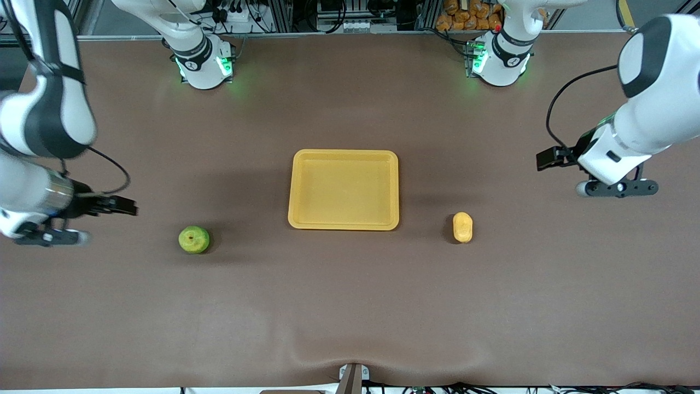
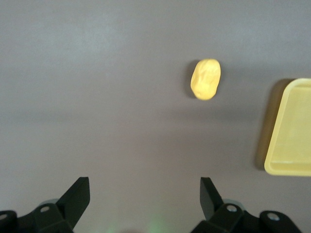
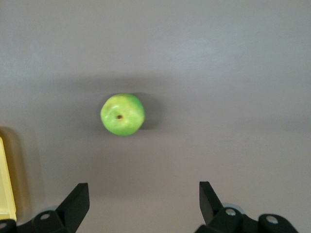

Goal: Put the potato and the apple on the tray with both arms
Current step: 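Reach the right gripper to the apple while the left gripper reaches the potato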

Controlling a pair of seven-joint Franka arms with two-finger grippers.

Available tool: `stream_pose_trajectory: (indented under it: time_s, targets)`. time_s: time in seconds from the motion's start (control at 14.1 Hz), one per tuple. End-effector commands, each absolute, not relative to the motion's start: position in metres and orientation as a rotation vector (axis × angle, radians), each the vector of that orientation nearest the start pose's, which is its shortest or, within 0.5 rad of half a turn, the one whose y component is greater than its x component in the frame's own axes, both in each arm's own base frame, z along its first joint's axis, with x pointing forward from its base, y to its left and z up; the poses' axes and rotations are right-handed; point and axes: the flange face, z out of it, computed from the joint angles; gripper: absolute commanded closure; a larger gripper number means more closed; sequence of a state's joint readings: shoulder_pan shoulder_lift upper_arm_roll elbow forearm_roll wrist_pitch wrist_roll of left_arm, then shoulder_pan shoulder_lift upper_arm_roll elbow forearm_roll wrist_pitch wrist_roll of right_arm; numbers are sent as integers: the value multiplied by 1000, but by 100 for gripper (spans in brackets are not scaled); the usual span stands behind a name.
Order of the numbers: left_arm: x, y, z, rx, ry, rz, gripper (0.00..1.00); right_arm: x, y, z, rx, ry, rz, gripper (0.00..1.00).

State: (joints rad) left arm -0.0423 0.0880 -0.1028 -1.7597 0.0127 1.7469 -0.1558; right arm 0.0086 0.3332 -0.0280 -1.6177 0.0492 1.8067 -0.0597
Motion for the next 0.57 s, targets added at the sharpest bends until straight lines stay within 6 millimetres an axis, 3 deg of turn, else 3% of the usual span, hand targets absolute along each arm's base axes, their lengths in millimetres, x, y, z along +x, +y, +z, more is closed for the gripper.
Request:
stream_pose_trajectory:
  time_s: [0.0, 0.21, 0.28, 0.5]
  targets:
    - [570, -84, 472, -3120, -41, 96, 0, 644, -16, 410, -3043, -210, 242, 0]
    - [579, -99, 444, -3123, -106, 96, 0, 646, -16, 369, -3022, -255, 334, 0]
    - [582, -102, 436, -3125, -134, 84, 0, 647, -11, 368, -3017, -296, 331, 0]
    - [594, -105, 401, -3126, -183, 80, 0, 656, 29, 352, -3009, -385, 272, 0]
